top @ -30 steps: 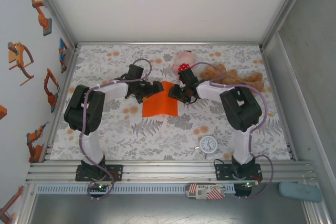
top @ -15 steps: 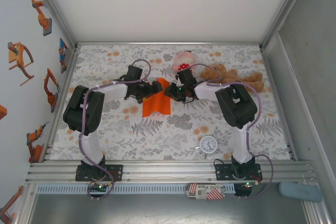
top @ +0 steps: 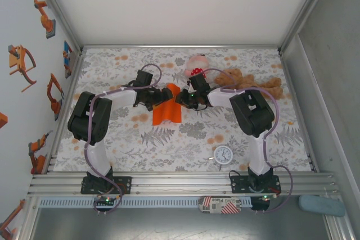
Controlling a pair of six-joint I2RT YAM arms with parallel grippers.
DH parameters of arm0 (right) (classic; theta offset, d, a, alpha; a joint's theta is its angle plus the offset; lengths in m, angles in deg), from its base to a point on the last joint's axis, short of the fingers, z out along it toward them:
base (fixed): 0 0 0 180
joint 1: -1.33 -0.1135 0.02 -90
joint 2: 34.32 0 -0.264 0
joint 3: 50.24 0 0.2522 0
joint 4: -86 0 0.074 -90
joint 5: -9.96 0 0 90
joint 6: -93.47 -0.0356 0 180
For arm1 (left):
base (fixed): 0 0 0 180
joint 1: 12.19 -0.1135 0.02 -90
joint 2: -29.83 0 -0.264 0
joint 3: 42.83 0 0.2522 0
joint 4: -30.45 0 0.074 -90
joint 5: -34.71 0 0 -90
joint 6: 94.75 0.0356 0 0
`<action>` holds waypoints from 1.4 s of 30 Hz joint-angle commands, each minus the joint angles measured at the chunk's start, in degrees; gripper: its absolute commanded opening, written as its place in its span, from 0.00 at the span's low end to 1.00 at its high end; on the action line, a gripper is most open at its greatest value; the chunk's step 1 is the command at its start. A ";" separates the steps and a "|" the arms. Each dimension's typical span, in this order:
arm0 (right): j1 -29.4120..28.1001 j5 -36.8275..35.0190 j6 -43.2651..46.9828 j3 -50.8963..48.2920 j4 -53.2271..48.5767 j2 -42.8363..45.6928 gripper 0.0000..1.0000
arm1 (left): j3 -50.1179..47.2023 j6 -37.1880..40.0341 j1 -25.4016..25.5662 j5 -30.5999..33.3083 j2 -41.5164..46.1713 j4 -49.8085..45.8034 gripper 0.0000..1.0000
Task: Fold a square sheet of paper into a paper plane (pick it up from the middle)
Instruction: First fold in half a square sheet of paper at the center of the table.
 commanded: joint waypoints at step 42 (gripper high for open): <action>7.87 27.06 -3.86 -5.32 27.98 13.99 0.68 | 2.80 -2.55 -6.82 -29.90 17.07 9.25 0.28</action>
